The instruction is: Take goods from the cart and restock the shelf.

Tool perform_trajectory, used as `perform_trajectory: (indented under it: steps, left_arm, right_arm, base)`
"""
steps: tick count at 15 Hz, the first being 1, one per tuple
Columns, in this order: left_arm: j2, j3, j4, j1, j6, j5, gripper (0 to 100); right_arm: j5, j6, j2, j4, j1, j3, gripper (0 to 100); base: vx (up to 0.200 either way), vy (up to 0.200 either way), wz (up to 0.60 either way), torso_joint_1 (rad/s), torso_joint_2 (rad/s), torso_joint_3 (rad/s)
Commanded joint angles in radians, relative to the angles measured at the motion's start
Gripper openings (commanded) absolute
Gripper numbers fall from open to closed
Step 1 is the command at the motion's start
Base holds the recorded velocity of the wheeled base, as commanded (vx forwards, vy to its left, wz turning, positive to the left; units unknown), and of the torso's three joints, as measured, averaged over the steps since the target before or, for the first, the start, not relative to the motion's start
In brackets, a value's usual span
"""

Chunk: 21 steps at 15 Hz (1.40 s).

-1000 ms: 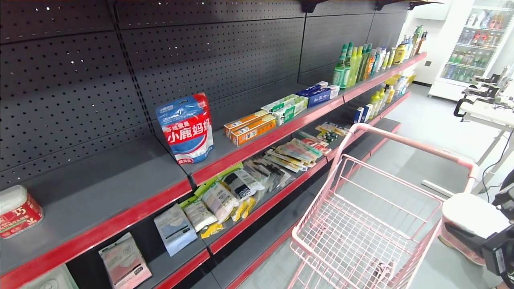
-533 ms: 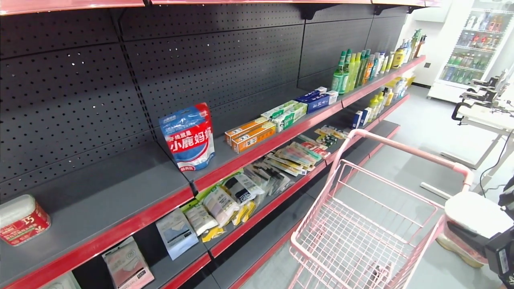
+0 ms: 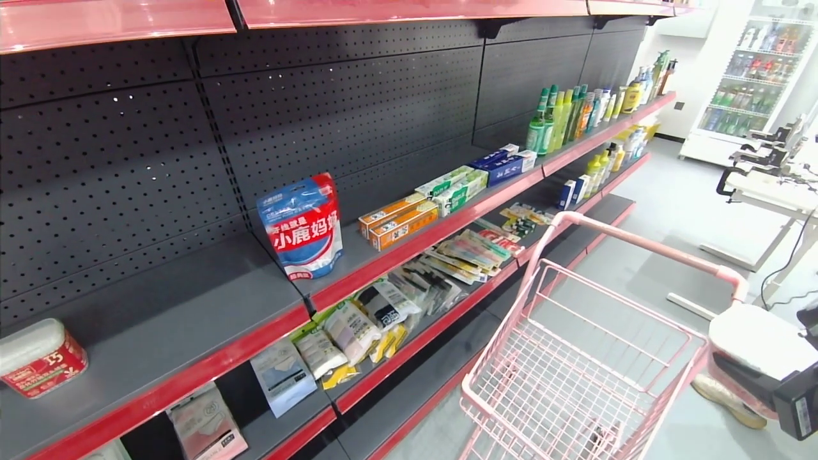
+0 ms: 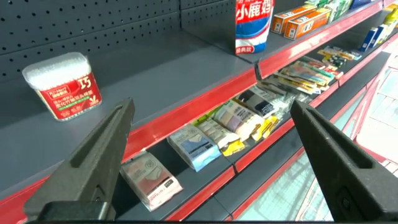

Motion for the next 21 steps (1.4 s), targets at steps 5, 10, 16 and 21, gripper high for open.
perform_trajectory:
  steps: [5,10,16,21]
  left_arm:
    - [0.001,0.000,0.000,0.000,0.000,0.000,100]
    - [0.001,0.000,0.000,0.000,0.000,0.000,100]
    - [0.001,0.002,0.000,0.000,0.000,0.000,100]
    - [0.001,0.002,0.000,0.000,0.000,0.000,100]
  right_arm:
    - [-0.035,-0.003,-0.022,0.000,-0.011,0.030,0]
    - [-0.035,-0.003,-0.059,0.000,-0.010,0.053,0]
    - [-0.035,-0.003,-0.096,0.000,-0.005,0.096,0]
    - [-0.037,0.000,-0.125,0.000,-0.008,0.124,0]
  base:
    - [0.000,0.000,0.48,0.002,0.00,-0.001]
    - [0.000,0.000,0.60,0.006,0.00,-0.001]
    - [0.000,0.000,0.60,0.002,0.00,0.002]
    - [0.000,0.000,0.48,0.005,0.00,0.002]
